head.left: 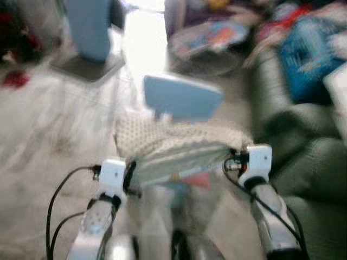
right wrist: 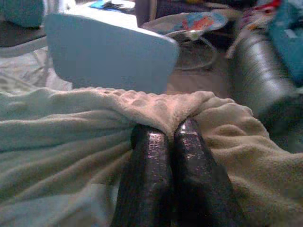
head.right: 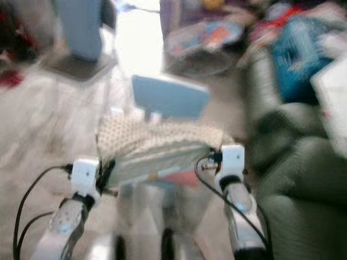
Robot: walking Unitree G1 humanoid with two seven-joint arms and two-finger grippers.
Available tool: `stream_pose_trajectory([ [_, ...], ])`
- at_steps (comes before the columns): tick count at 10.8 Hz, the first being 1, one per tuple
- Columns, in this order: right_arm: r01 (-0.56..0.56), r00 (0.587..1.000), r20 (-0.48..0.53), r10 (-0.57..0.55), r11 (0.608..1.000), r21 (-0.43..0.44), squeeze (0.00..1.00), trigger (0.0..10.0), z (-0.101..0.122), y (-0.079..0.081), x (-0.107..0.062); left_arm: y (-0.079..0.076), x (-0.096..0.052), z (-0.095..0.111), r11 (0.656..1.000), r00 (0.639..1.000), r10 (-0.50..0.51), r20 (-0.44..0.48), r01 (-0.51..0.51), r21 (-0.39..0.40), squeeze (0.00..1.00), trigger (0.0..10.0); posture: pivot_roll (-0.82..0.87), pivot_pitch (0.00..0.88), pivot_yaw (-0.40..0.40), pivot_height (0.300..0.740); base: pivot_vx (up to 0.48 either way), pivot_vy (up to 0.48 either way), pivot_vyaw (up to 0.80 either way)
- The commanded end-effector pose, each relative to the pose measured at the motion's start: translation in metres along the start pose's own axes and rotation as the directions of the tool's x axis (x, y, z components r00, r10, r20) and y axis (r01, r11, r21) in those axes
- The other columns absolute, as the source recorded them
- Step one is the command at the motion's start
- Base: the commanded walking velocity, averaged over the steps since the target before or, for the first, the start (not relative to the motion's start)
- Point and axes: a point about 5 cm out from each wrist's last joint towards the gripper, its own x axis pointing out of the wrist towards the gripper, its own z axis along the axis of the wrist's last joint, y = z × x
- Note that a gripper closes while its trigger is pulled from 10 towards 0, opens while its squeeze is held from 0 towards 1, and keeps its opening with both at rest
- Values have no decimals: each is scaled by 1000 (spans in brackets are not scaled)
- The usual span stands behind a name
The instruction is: Move the pillow to the sofa
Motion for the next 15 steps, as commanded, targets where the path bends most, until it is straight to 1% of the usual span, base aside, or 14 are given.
stream_pose_trajectory([
  [1, 88, 996, 9, -88, 996, -7, 0, 10000, 3, -19, -2, 8, -2, 1, 999, 999, 32, -4, -32, 10, 0, 10000, -28, 93, -81, 740, -266, 0, 0],
  [3, 87, 996, 4, -87, 996, -8, 0, 10000, 2, -19, -2, 8, -3, 2, 999, 1000, 30, 5, -30, 16, 0, 10000, -28, 94, -82, 740, 0, 0, 0],
  [4, 83, 997, -1, -83, 997, -9, 0, 10000, 1, -18, -1, 7, -3, 2, 1000, 1000, 27, 1, -27, 3, 0, 10000, -30, 95, -83, 740, 0, 0, 0],
  [6, 75, 997, -7, -75, 997, -15, 0, 10000, 1, -17, -1, 5, -2, 0, 1000, 1000, 15, -9, -15, -13, 0, 10000, -31, 98, -85, 740, 0, 480, -597],
  [9, 61, 998, -16, -61, 998, -10, 0, 10000, 0, -16, 1, 6, 0, -1, 1000, 1000, 17, -13, -17, -11, 0, 10000, -31, 96, -84, 740, 0, 480, -760],
  [12, 55, 998, -25, -56, 998, -12, 0, 10000, -4, -13, 1, 6, 1, -1, 1000, 1000, 11, -11, -11, 3, 0, 10000, -31, 96, -79, 740, 0, 480, -800],
  [13, 57, 998, -27, -57, 998, -12, 0, 10000, -5, -13, 1, 7, 3, 0, 999, 1000, 25, -3, -25, 23, 0, 10000, -31, 96, -79, 740, 0, 480, -800],
  [15, 56, 998, -29, -56, 998, -10, 0, 10000, -5, -12, 2, 7, 6, 1, 1000, 1000, 21, 3, -22, 22, 0, 10000, -32, 98, -76, 740, 0, 480, -800],
])
